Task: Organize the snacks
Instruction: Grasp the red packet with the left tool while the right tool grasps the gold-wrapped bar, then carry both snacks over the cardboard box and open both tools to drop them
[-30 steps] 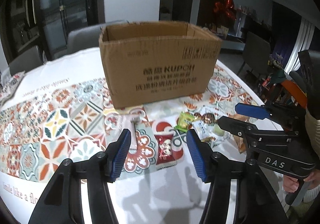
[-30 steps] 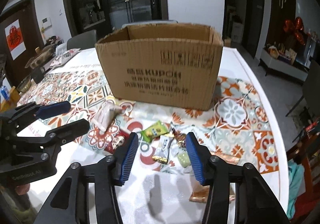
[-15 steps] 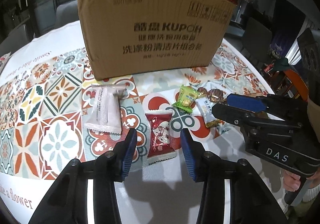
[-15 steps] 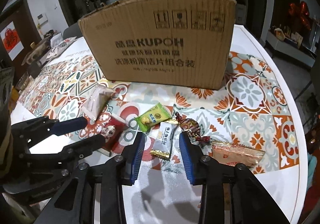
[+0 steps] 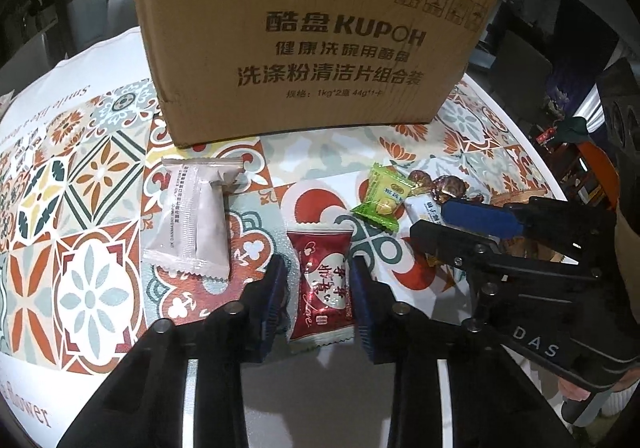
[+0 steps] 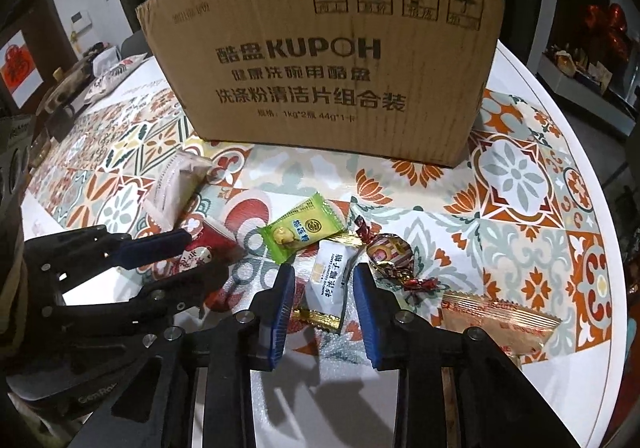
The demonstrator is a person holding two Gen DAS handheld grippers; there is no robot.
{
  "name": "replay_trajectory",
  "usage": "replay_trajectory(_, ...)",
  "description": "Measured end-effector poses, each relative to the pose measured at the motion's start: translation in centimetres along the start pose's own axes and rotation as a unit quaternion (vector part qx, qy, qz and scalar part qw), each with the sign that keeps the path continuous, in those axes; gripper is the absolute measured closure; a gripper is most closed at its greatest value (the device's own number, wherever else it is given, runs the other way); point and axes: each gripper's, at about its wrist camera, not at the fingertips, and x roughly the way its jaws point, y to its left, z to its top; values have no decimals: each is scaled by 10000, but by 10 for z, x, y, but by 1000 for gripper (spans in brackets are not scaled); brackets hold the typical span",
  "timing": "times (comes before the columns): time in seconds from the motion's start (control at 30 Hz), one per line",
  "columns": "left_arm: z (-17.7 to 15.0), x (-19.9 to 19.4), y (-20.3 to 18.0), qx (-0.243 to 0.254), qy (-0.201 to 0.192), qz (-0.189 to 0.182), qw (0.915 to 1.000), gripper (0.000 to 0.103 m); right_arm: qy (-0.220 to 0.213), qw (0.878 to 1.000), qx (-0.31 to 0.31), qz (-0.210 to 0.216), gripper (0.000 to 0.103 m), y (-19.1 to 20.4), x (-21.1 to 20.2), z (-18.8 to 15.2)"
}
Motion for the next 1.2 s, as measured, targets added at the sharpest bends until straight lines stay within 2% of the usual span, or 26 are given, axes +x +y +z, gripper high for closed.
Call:
replay_trajectory(0.07,0,0,0,-15,-4,-8,10000,79,19,10000,-23,-48,71,0,2,0)
replay_trajectory(0.17,0,0,3,-59,-6,-31,10000,80,33,9999,-56,-114,71,2,5,2)
replay_trajectory(0.37,-1,-2,5,-145,30,-97,9998,81,63,9996,-134,-259,81,8,12,6)
replay_trajectory(0.53,-3,-13,6,-217,-47,-104,9997,81,38,9997,-53,-247,82,8,10,5)
replay_trajectory(1.2,2,-96,-4,-115,-885,-99,9960,81,-834,9964,100,-64,82,11,-72,12)
